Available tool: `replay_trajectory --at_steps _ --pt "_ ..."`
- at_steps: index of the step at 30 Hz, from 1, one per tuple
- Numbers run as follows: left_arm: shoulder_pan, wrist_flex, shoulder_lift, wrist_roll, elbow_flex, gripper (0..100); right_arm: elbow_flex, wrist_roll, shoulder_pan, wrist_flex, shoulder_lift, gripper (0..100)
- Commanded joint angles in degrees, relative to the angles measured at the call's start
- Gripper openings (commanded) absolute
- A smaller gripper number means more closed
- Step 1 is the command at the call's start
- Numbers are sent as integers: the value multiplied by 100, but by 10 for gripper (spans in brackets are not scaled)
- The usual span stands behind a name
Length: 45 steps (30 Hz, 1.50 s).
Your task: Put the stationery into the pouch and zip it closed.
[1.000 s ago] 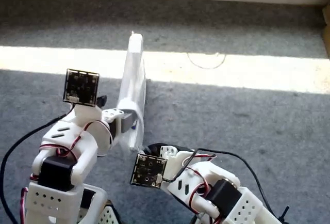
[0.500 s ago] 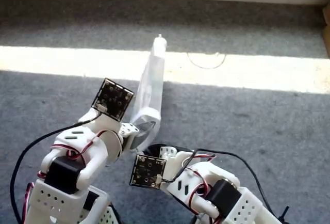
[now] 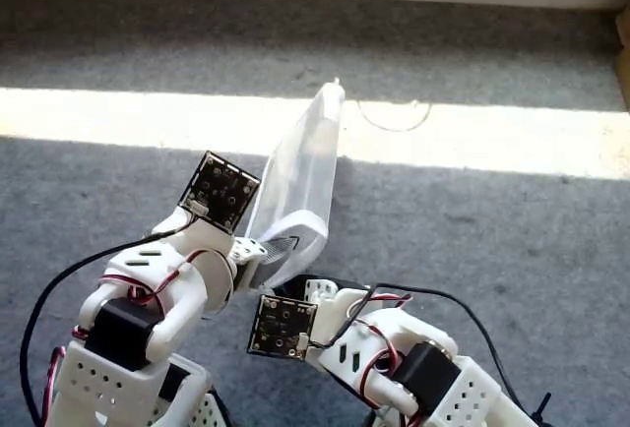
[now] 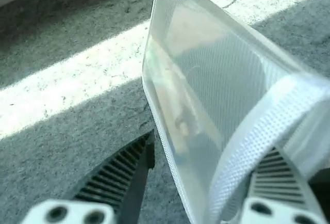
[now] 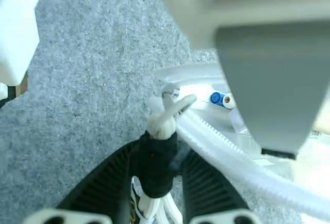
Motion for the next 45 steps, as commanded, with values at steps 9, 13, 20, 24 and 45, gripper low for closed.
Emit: replay_trajectory --at_steps 9,13,20,24,45 --pt "-189 422 -84 -18 -725 292 -382 35 13 -22 -75 5" --pt "-224 431 -84 -18 -787 292 -382 26 13 -22 -75 5" --pt "-233 1002 -92 -18 -1341 292 -382 18 22 -31 -75 5" --pt "-365 1029 -92 -18 -1376 292 -382 9 75 -31 -75 5" --pt "-778 1187 -1508 -44 -1121 292 -391 -369 585 -505 -84 5"
